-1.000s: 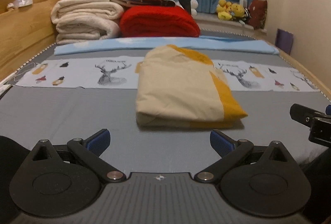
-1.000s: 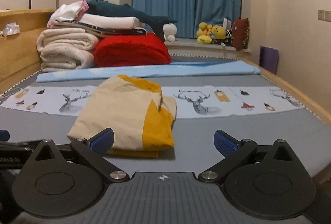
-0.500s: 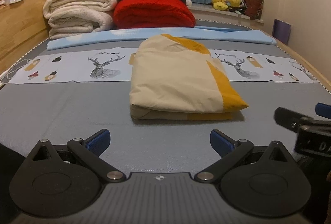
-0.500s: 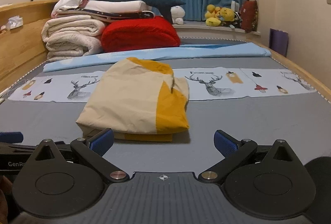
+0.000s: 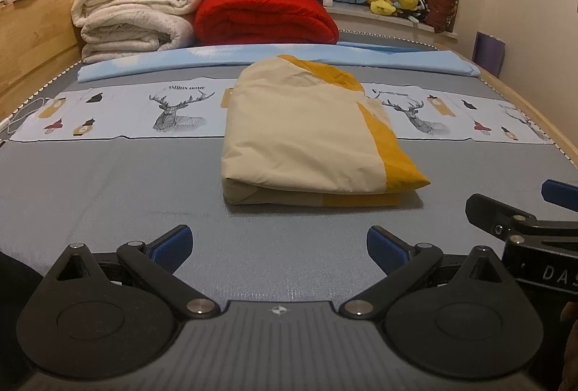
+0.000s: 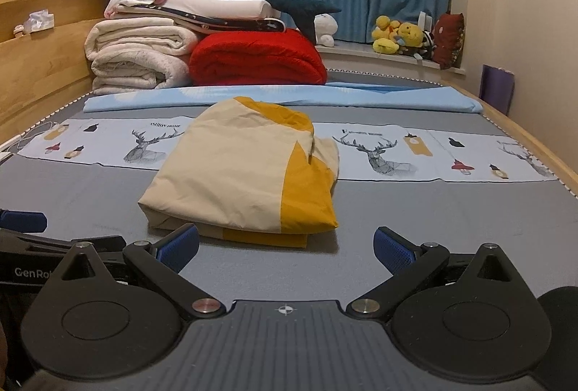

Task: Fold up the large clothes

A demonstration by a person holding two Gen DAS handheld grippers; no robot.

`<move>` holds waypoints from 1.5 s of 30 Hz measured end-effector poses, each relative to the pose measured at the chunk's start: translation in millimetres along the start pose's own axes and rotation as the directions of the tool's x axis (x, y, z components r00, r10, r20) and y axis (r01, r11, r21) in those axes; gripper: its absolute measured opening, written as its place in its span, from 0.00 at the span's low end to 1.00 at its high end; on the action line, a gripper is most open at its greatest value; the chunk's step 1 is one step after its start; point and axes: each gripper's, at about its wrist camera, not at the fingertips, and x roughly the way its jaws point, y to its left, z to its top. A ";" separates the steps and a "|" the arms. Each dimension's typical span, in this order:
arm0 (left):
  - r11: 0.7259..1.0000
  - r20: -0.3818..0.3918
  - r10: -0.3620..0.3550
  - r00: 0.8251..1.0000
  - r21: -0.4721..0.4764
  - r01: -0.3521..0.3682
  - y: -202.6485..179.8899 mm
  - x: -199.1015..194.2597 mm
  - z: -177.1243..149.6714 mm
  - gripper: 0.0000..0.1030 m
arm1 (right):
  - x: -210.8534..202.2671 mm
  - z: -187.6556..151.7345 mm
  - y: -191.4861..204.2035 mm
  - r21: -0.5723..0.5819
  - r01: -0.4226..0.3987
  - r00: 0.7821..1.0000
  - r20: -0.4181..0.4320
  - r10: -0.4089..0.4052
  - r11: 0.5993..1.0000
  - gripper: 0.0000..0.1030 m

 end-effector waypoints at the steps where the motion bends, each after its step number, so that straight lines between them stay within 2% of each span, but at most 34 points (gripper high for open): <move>1: 1.000 0.001 -0.001 1.000 0.003 0.001 -0.4 0.0 -0.2 0.99 | 0.3 0.4 0.6 -0.002 -0.001 1.000 -0.001 0.001 1.000 0.99; 45: 1.000 -0.007 0.002 1.000 0.012 -0.002 -0.6 4.1 -3.0 0.99 | 2.7 -3.7 1.4 -0.025 -0.005 1.000 -0.005 0.005 1.000 0.99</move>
